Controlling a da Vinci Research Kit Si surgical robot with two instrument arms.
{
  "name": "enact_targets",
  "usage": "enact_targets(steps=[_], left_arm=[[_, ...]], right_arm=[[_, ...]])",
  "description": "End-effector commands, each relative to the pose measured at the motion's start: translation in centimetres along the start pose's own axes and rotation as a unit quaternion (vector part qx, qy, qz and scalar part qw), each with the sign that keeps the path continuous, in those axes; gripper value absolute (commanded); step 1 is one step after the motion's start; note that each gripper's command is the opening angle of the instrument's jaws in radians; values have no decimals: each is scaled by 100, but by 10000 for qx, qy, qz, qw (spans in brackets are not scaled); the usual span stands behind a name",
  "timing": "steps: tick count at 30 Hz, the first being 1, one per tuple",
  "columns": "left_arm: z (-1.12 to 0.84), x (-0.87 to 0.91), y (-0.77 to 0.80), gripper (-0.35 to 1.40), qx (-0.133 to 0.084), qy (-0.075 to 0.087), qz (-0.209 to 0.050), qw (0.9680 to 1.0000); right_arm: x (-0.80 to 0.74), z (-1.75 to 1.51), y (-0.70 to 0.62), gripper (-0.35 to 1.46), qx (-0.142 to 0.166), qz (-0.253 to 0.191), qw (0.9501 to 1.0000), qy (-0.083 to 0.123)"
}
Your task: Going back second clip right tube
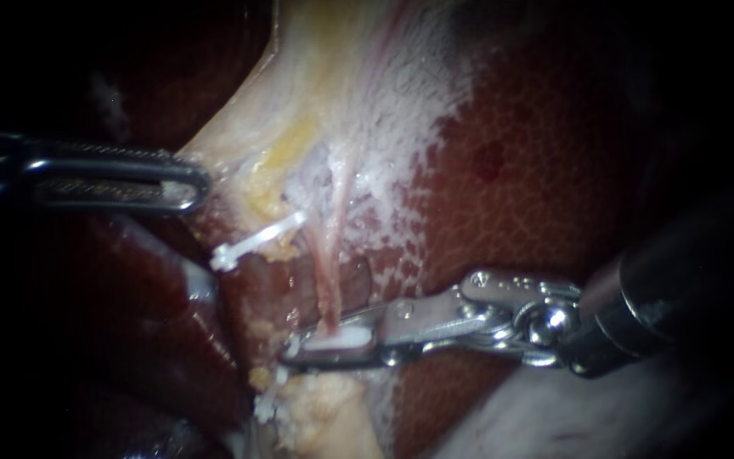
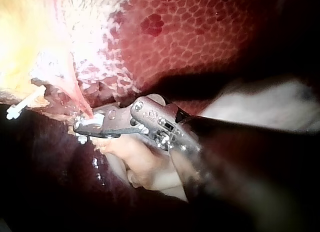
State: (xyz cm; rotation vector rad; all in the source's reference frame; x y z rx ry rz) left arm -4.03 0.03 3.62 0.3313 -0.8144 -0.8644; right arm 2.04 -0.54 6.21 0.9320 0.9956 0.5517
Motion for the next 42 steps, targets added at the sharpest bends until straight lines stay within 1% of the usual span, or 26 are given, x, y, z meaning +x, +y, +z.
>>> enact_targets(steps=[1, 10, 11, 12, 14, 16, 18, 22, 26, 27, 29, 30, 33, 36, 37, 38, 40, 42], left_arm=[[0, 0, 0, -18, -1, -1, 0, 10000], [0, 1, 0, -18, -2, -2, 2, 10000], [0, 1, 0, -18, -1, -2, 3, 10000], [1, 1, 0, -18, -1, -2, 3, 10000], [1, 1, 0, -18, -1, -1, 3, 10000], [0, 1, 1, -18, 0, -1, 4, 10000], [0, 2, 1, -18, 0, -1, 4, 10000], [0, 2, 1, -18, 0, -1, 4, 10000], [0, 2, 1, -18, 1, -1, 4, 10000], [0, 2, 1, -18, 1, -1, 5, 10000], [0, 2, 1, -18, 1, -1, 5, 10000], [0, 2, 1, -18, 1, -1, 5, 10000], [0, 2, 1, -18, 1, -1, 5, 10000], [0, 2, 1, -18, 1, -1, 5, 10000], [0, 2, 1, -18, 2, -1, 5, 10000], [0, 2, 1, -18, 2, -1, 5, 10000], [0, 2, 1, -18, 2, -1, 5, 10000], [-1, 2, 1, -18, 3, -1, 6, 10000]], right_arm=[[0, 0, 0, -35, -3, -1, 10000, -1], [0, -1, -1, -35, 1, -3, 10000, -4], [-1, 0, -1, -29, 35, -6, 10000, 44], [-1, 0, -2, -12, 68, -8, 9999, 93], [0, 2, -3, 13, 94, 20, 9999, 128], [0, 4, -6, 25, 82, -128, 9998, 140], [1, 6, -9, 38, -9, -332, 9992, 201], [3, 11, -13, 49, -173, -765, 9965, 297], [4, 12, -12, 53, -285, -1343, 9899, 345], [4, 12, -11, 55, -294, -1575, 9865, 344], [4, 13, -10, 58, -349, -1863, 9812, 360], [5, 13, -8, 59, -404, -2062, 9770, 375], [5, 12, -4, 60, -438, -2404, 9690, 375], [4, 10, -1, 60, -443, -2633, 9629, 383], [4, 10, 0, 60, -451, -2690, 9614, 367], [3, 9, 0, 60, -451, -2690, 9614, 368], [3, 7, 1, 60, -451, -2747, 9598, 365], [1, 5, 0, 60, -443, -2751, 9597, 363]])
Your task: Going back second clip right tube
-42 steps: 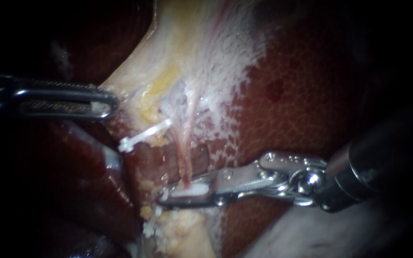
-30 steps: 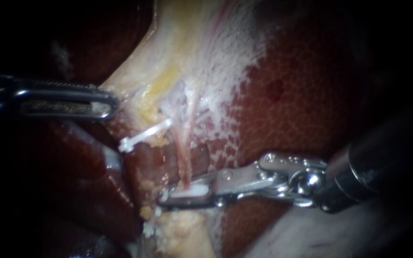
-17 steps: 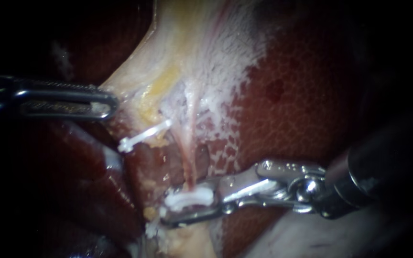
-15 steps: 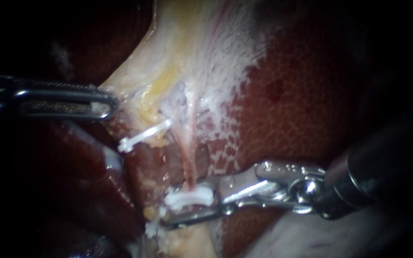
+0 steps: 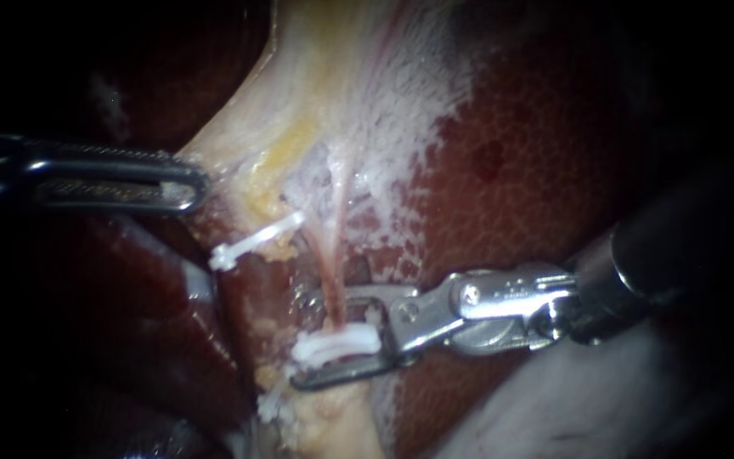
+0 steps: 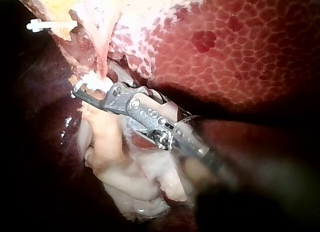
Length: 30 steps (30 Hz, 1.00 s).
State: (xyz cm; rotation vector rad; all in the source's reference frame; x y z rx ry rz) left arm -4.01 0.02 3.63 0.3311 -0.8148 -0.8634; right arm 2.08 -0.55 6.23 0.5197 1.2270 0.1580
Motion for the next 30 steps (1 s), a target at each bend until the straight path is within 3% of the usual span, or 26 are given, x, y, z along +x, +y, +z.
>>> enact_targets(steps=[1, 6, 14, 21, 30], left_arm=[[0, 0, 0, -18, 1, 0, 1, 10000], [-1, 1, 2, -18, 5, 1, 3, 10000], [0, 4, 7, -18, 13, 2, 11, 10000], [2, 6, 9, -18, 12, 0, 16, 10000], [6, 10, 14, -18, 10, -3, 26, 10000]], right_arm=[[0, -3, -1, 60, 12, -2, 10000, 1], [-5, -21, -6, 60, 1, -72, 10000, 7], [-8, -60, -12, 60, -51, -544, 9985, 29], [4, -98, -10, 60, -178, -753, 9970, 44], [13, -139, -8, 60, -244, -680, 9974, 53]])
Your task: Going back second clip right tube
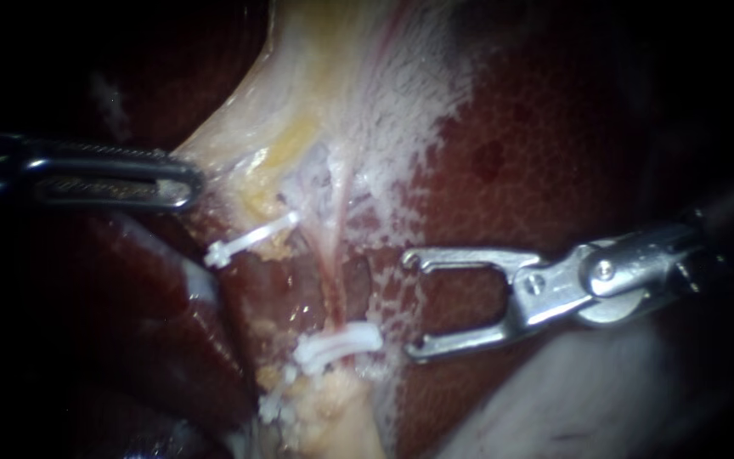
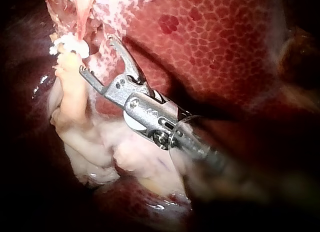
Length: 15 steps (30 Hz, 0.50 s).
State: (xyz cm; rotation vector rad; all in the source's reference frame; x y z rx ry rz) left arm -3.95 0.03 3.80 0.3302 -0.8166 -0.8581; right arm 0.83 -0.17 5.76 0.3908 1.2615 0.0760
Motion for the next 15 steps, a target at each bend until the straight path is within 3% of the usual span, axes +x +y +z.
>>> enact_targets(steps=[1, 15], left_arm=[[0, 0, 1, -18, 2, 0, 1, 10000], [7, 6, 9, -18, 0, -19, 12, 10000]], right_arm=[[1, -2, 0, 60, 10, -25, 10000, 2], [15, -19, 1, 60, 42, -8, 10000, 18]])
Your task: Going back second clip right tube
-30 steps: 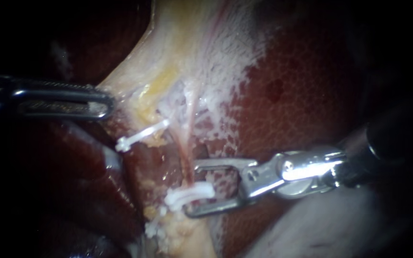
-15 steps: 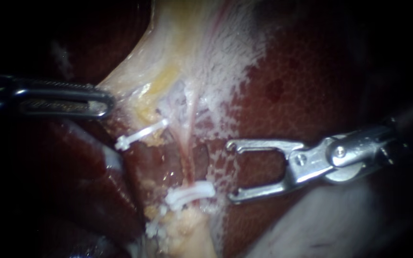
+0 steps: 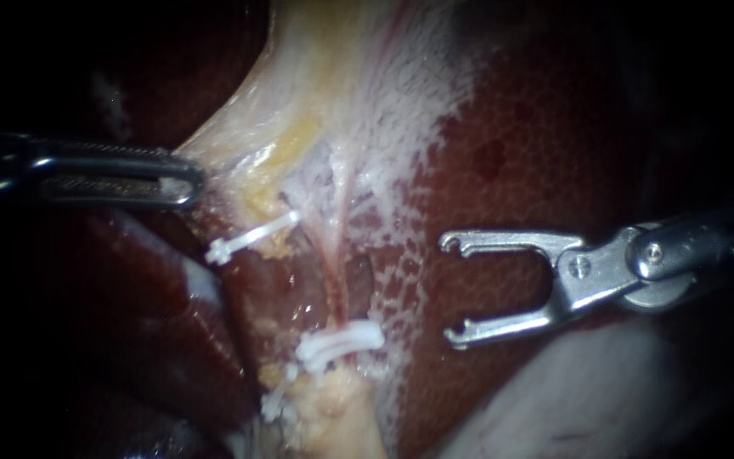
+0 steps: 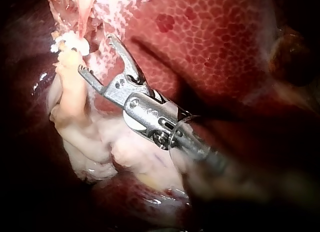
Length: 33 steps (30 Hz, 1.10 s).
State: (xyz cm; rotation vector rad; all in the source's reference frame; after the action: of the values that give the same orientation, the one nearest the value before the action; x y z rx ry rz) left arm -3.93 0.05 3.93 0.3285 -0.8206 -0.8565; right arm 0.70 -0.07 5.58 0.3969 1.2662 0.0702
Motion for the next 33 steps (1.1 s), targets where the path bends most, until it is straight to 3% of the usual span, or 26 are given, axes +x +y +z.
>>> enact_targets(steps=[1, 7, 19, 27, 33], left_arm=[[1, 1, 0, -18, -7, -2, 2, 10000], [10, 9, 4, -18, -29, 17, 53, 10000], [76, 62, 22, -18, -21, 346, 3, 9994], [105, 75, 10, -18, 77, 482, 21, 9988], [106, 72, -1, -18, 111, 487, 28, 9987]], right_arm=[[0, 0, 0, 60, 1, 0, 10000, -1], [-1, -1, 0, 60, 4, -1, 10000, -1], [-2, -3, -1, 60, 8, -4, 10000, 0], [-2, -4, -1, 60, 10, -5, 10000, 0], [-2, -5, -1, 60, 11, -5, 10000, 0]])
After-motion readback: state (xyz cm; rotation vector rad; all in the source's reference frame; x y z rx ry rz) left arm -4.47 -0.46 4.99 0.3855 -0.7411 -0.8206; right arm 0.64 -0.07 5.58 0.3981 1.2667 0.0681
